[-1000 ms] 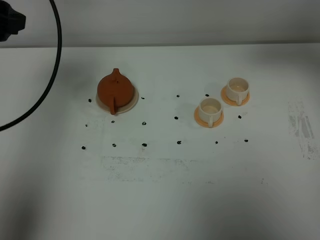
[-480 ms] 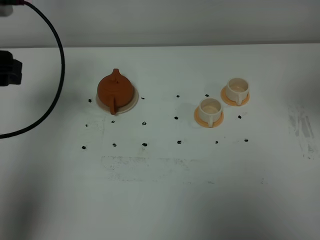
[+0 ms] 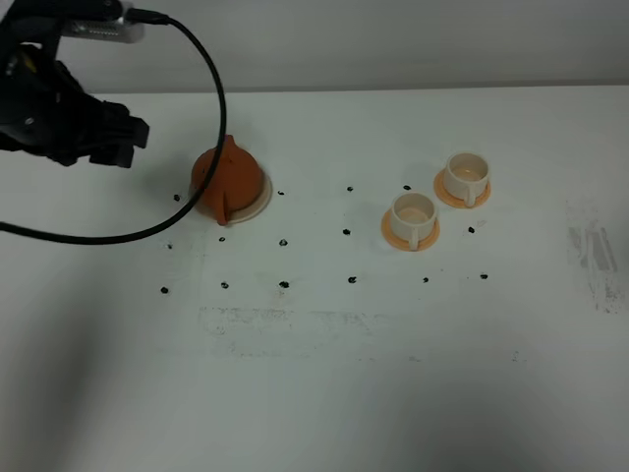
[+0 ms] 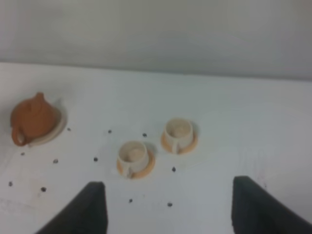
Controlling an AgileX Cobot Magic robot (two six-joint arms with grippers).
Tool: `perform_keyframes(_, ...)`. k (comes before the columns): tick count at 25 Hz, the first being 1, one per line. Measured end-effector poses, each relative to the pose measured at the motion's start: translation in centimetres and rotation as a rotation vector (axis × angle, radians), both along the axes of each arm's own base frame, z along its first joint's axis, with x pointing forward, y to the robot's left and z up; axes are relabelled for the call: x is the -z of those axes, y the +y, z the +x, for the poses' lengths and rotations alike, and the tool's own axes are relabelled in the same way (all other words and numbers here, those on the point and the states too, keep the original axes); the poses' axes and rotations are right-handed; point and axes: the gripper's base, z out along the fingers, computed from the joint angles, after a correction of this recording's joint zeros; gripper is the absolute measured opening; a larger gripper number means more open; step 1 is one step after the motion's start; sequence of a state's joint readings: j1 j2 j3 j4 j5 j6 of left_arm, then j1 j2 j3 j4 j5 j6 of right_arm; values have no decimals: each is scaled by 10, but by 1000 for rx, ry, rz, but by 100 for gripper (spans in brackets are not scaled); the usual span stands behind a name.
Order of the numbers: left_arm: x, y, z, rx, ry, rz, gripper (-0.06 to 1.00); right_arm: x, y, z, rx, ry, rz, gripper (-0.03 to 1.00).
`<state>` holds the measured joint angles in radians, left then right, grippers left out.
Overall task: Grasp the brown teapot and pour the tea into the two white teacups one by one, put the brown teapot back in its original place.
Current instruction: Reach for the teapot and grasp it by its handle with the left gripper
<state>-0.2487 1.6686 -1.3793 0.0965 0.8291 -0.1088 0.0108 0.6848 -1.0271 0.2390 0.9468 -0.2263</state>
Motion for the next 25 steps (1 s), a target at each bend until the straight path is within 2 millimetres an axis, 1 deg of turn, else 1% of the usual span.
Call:
perform_keyframes(3, 5, -15, 6, -39, 21, 18, 65, 14, 0, -13, 11, 15, 20, 56)
perform_keyframes(8, 21, -30, 11, -55, 64, 23, 58, 39, -1, -41, 15, 10, 20, 56)
perform_keyframes(11, 26, -35, 13, -60, 66, 16, 55, 57, -1, -60, 12, 14, 15, 56)
perform_keyframes(16, 36, -40, 17, -75, 74, 7, 55, 93, -1, -89, 9, -15, 10, 56)
perform_keyframes(21, 47, -43, 22, -100, 80, -10, 55, 124, -4, -104, 23, -43, -19, 56)
perform_keyframes(23, 50, -45, 24, -104, 76, -30, 55, 130, -5, -110, 30, -47, -36, 56)
perform_keyframes(25, 52, -48, 26, -107, 69, -55, 55, 130, -5, -112, 31, -53, -40, 56)
